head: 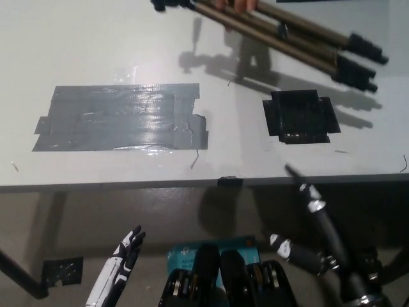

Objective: A person hands a tripod to the robot which it grabs with its right hand and places in the middle of the table in front of it

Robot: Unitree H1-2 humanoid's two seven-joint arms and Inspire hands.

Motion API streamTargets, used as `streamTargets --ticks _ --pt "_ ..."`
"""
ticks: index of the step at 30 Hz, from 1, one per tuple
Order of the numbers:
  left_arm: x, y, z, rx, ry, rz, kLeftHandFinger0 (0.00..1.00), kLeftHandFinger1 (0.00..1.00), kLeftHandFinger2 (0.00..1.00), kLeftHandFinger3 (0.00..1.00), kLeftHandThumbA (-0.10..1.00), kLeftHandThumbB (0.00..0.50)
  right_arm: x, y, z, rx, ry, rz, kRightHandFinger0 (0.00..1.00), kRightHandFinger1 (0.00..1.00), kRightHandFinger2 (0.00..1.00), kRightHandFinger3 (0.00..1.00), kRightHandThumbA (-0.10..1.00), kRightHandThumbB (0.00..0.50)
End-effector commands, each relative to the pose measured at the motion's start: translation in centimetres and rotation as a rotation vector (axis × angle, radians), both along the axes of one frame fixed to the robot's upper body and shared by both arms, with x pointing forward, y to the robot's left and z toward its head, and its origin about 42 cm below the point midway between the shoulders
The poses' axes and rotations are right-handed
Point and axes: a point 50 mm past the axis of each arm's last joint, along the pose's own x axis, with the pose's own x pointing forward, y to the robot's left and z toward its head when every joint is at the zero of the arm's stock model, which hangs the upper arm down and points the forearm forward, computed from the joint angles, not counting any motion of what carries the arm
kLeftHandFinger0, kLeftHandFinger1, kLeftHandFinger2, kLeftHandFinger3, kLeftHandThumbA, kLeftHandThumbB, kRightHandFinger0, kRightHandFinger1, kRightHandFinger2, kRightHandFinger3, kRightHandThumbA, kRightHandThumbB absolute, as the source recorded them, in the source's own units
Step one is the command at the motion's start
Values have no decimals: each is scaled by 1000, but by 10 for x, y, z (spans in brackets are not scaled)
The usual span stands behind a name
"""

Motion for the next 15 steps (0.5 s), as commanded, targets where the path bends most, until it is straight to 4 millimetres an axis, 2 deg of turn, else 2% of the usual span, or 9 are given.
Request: streamTargets --ticks 1,3,8,12,15 --pt "4 4 7 25 -67 -44 1000 1000 1000 1000 1000 347 -3 -9 95 -106 -475 -160 1000 1000 1000 1000 765 311" --pt "2 4 6 33 -65 -42 1000 1000 1000 1000 1000 351 3 -9 105 -132 -478 -178 1000 1000 1000 1000 759 325" --pt "1 5 7 27 -68 -41 1000 1000 1000 1000 1000 351 21 -6 125 -188 -481 -241 1000 1000 1000 1000 830 357" --pt "-1 5 7 30 -68 -45 1000 1000 1000 1000 1000 357 52 2 139 -274 -459 -296 1000 1000 1000 1000 901 359" --pt "0 5 8 31 -71 -45 1000 1000 1000 1000 1000 353 75 4 145 -303 -411 -298 1000 1000 1000 1000 913 343"
